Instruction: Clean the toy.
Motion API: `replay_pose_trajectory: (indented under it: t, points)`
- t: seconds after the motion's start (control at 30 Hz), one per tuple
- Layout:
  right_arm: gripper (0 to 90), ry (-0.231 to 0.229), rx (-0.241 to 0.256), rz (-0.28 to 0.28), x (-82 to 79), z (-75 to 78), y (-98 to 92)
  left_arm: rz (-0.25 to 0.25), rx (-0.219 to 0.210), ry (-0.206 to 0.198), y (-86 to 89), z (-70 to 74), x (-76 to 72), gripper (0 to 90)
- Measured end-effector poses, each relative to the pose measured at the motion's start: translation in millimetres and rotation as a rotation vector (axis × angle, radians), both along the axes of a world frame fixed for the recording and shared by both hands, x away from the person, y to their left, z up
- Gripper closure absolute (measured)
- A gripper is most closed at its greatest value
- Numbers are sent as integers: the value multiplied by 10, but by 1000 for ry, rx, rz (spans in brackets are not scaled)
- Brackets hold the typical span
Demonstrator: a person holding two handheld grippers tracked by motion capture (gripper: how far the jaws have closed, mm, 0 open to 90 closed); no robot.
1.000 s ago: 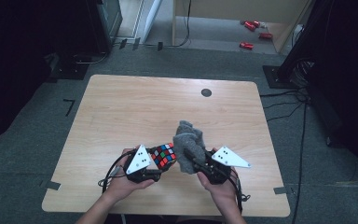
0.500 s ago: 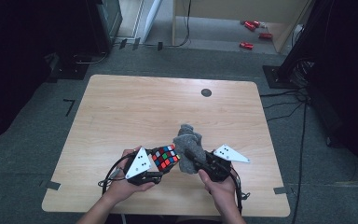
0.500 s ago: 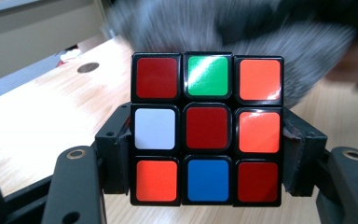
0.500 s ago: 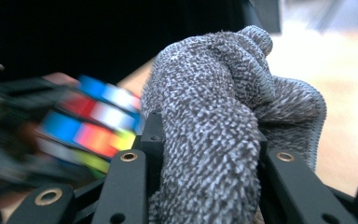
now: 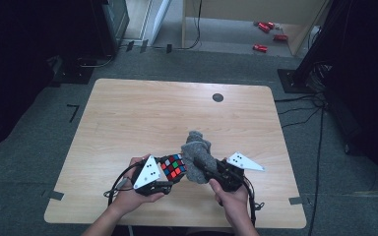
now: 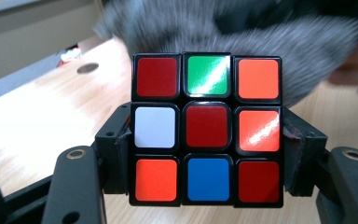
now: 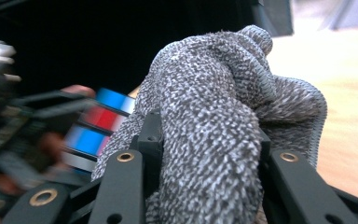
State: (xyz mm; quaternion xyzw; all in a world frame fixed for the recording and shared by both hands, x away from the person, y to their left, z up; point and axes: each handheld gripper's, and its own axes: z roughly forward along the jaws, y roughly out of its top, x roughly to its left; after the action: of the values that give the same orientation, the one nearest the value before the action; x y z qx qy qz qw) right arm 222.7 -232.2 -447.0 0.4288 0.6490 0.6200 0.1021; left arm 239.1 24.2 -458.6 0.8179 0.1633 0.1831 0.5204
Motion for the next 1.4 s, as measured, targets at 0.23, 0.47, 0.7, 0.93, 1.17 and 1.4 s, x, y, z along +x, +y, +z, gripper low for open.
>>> replay_pose_trajectory:
  t: [0.23,0.47,0.7,0.93,1.17,1.4]
  points:
    - [609,24,-26,-9,41,-85,16,7,-42,3,54,70,-4,344]
    - [607,48,-122,-97,64,-140,-48,41,21,5,26,-11,34,344]
    - [593,-23,-67,7,-49,-36,150,34,38,3,-12,-32,14,344]
    - [595,65,-94,-65,69,-180,-16,37,7,11,29,-5,36,344]
    - [594,-66,-74,2,-81,42,121,40,29,12,9,-40,36,344]
    - [589,-6,-149,-30,18,-128,67,40,6,14,56,-11,51,344]
